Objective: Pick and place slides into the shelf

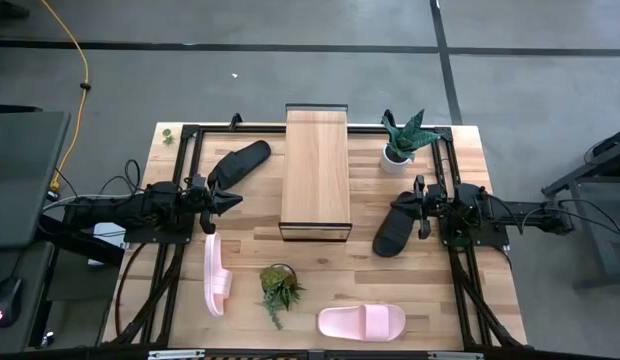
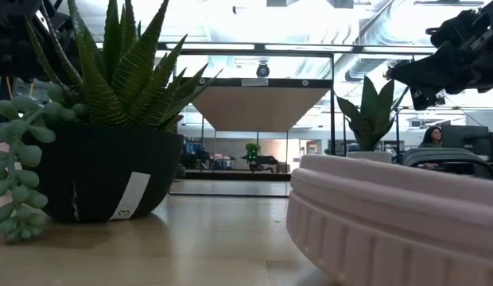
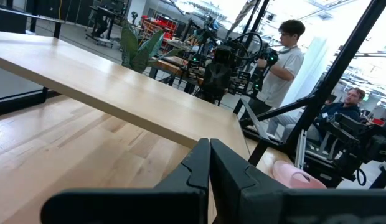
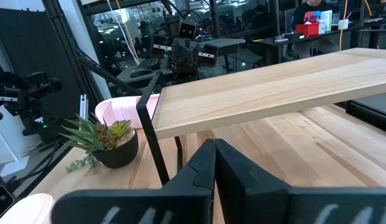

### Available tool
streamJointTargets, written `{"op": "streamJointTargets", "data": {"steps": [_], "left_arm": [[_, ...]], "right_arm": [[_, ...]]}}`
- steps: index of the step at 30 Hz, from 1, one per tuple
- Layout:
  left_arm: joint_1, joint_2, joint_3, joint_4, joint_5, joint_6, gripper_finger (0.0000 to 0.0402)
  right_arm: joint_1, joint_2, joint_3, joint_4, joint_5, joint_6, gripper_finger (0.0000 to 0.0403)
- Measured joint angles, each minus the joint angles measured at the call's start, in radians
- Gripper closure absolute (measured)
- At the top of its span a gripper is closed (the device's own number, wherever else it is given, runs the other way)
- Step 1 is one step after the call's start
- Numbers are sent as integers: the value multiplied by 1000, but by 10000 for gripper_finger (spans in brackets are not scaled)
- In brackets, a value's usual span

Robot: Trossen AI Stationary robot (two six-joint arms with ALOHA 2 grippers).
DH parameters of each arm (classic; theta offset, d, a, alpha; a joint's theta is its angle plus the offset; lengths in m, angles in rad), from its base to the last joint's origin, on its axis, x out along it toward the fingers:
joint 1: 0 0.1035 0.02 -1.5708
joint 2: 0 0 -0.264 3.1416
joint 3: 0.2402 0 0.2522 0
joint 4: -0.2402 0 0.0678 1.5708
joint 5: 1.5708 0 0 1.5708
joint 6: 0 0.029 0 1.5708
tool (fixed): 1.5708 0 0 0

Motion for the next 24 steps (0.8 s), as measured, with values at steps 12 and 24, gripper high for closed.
{"op": "streamJointTargets", "data": {"steps": [12, 24], "left_arm": [[0, 0, 0, 0, 0, 0, 401], [0, 0, 0, 1, -9, 0, 401]], "right_arm": [[0, 0, 0, 0, 0, 0, 402], [0, 0, 0, 0, 0, 0, 402]]}}
